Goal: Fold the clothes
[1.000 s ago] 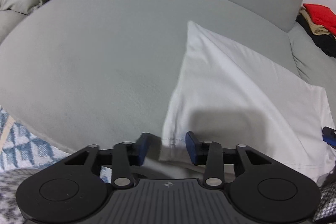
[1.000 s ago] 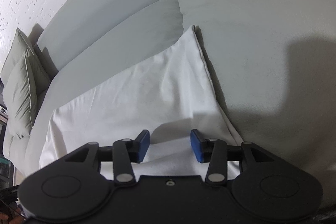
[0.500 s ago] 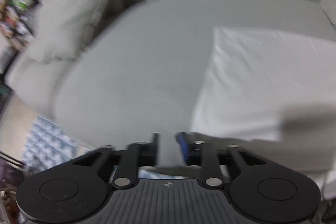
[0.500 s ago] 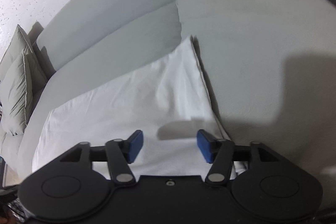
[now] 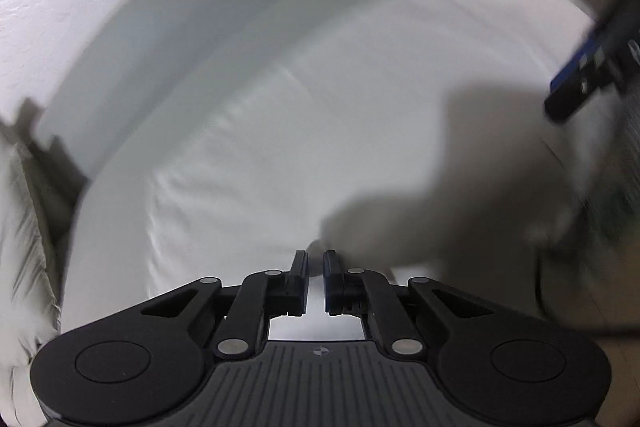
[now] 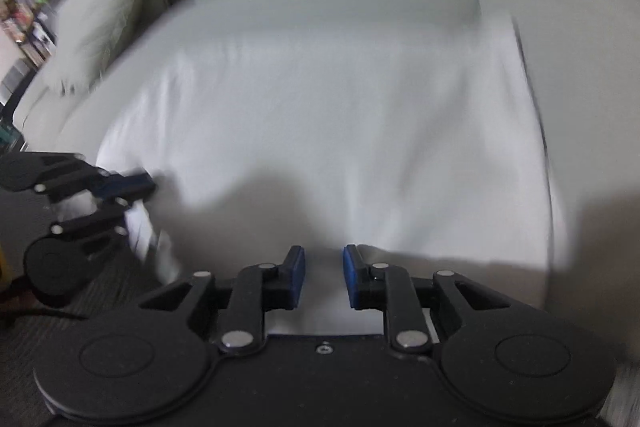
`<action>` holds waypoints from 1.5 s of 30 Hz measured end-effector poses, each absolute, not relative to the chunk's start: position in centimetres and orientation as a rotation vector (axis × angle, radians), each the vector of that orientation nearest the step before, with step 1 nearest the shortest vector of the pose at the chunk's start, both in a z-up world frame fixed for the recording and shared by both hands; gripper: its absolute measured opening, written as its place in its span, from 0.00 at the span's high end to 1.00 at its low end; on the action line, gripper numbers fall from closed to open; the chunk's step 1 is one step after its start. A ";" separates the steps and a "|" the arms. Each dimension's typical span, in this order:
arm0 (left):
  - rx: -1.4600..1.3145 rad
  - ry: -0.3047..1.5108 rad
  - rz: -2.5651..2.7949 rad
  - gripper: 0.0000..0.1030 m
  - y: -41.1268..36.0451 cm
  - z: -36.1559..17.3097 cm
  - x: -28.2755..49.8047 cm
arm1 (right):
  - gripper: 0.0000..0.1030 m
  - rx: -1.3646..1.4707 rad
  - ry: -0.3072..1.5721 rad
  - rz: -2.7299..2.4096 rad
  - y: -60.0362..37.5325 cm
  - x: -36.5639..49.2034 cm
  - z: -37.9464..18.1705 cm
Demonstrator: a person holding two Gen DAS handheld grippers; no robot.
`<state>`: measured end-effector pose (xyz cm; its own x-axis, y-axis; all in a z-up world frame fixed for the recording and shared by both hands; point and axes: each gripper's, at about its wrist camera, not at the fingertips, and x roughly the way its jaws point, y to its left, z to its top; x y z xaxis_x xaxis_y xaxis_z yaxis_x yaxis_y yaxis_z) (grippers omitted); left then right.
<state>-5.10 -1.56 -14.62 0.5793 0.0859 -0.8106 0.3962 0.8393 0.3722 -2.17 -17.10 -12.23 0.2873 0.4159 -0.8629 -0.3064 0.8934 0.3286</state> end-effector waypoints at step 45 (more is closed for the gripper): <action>0.442 0.744 0.344 0.66 4.7 -17.4 11.6 | 0.92 0.149 0.724 0.376 -12.8 13.3 -15.3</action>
<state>11.63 4.68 -17.45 0.6878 0.4495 -0.5700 -0.1439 0.8541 0.4999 13.28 -12.76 -15.29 0.6855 0.3857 -0.6175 -0.2837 0.9226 0.2613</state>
